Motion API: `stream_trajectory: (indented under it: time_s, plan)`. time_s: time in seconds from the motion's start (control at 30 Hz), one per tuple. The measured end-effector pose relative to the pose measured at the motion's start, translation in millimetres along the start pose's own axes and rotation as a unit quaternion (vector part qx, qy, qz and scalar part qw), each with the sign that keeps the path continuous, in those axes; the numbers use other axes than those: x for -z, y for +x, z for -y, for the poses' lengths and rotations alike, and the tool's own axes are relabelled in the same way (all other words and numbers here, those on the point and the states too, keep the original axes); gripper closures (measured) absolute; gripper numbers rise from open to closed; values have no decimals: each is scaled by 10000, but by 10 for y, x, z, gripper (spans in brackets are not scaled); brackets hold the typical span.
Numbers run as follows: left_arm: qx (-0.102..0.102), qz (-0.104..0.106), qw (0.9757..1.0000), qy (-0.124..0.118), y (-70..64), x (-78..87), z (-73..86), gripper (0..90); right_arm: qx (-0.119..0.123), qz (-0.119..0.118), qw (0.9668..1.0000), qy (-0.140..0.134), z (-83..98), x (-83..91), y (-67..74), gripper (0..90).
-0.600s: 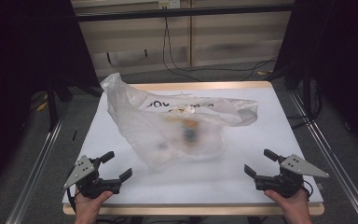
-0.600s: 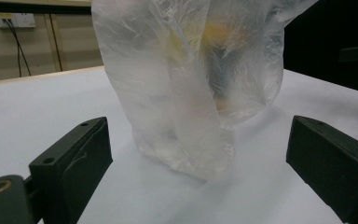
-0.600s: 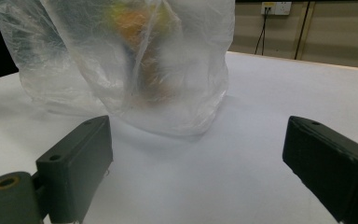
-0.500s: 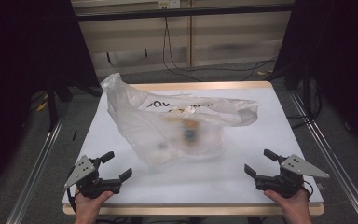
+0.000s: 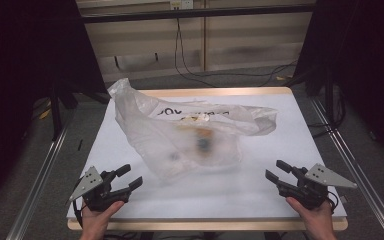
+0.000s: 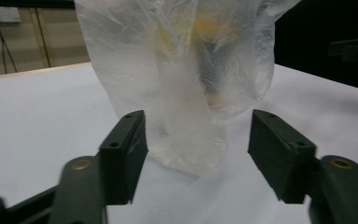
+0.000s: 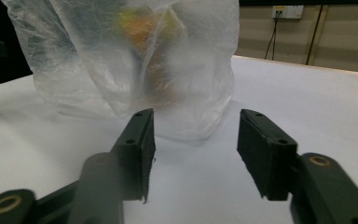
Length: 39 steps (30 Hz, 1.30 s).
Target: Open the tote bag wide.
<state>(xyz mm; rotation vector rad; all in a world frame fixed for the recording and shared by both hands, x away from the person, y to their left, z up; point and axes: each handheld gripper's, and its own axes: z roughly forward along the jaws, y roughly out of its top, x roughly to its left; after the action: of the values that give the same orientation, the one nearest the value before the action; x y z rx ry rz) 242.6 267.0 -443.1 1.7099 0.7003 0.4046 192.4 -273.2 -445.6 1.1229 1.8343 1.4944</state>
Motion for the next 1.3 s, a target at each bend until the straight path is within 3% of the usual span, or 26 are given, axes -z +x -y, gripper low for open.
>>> stream_trajectory:
  time_s: [0.03,0.07,0.1,0.13,0.17,0.2,0.27,0.3,0.37,0.4,0.47,0.57,0.7,0.77,0.97,1.13,1.3]
  plan:
    - [-50,115,9999,22,4,-5,-10,441,25,-66,10000,20,-3,-3,-9,518]
    - [-50,115,9999,22,4,-5,-10,467,25,-66,10000,20,-3,-3,-9,518]
    - [-78,77,9999,78,-4,-8,-16,467,35,-165,9999,17,-11,-12,-18,589]
    - [66,217,9997,78,-10,-27,-25,534,21,-229,9997,39,-30,-27,-22,642]
    - [-68,248,9996,154,18,-20,-37,558,28,-265,9996,7,-41,-35,-24,664]
    - [50,270,9995,162,11,-28,-43,573,30,-290,9996,8,-51,-38,-24,697]
    - [32,362,9992,184,31,-19,-66,651,21,-347,9994,-16,-77,-49,-32,757]
    - [177,390,9990,109,19,-28,-73,679,14,-382,9993,15,-86,-49,-36,789]
    - [157,397,9990,140,24,-23,-81,747,22,-428,9991,26,-93,-57,-40,808]
    - [200,534,9983,117,36,-20,-108,777,-3,-563,9984,68,-114,-76,-43,861]
    - [144,569,9982,137,40,-25,-140,816,38,-616,9981,91,-134,-95,-35,893]
    - [171,493,9986,47,29,-41,-190,845,83,-710,9973,168,-175,-96,-23,900]
    - [101,663,9977,34,16,-85,-269,900,56,-804,9965,202,-263,-119,-15,900]
    - [8,772,9970,48,-9,-122,-314,900,15,-901,9958,169,-321,-151,-1,900]
    - [-22,1102,9939,-20,-94,-238,-469,900,8,-1131,9935,112,-503,-195,57,900]
    - [-121,1232,9923,-83,-146,-291,-627,900,100,-1299,9914,87,-664,-236,101,900]
    - [-202,1200,9924,-199,-111,-260,-774,900,168,-1322,9911,48,-796,-243,98,900]
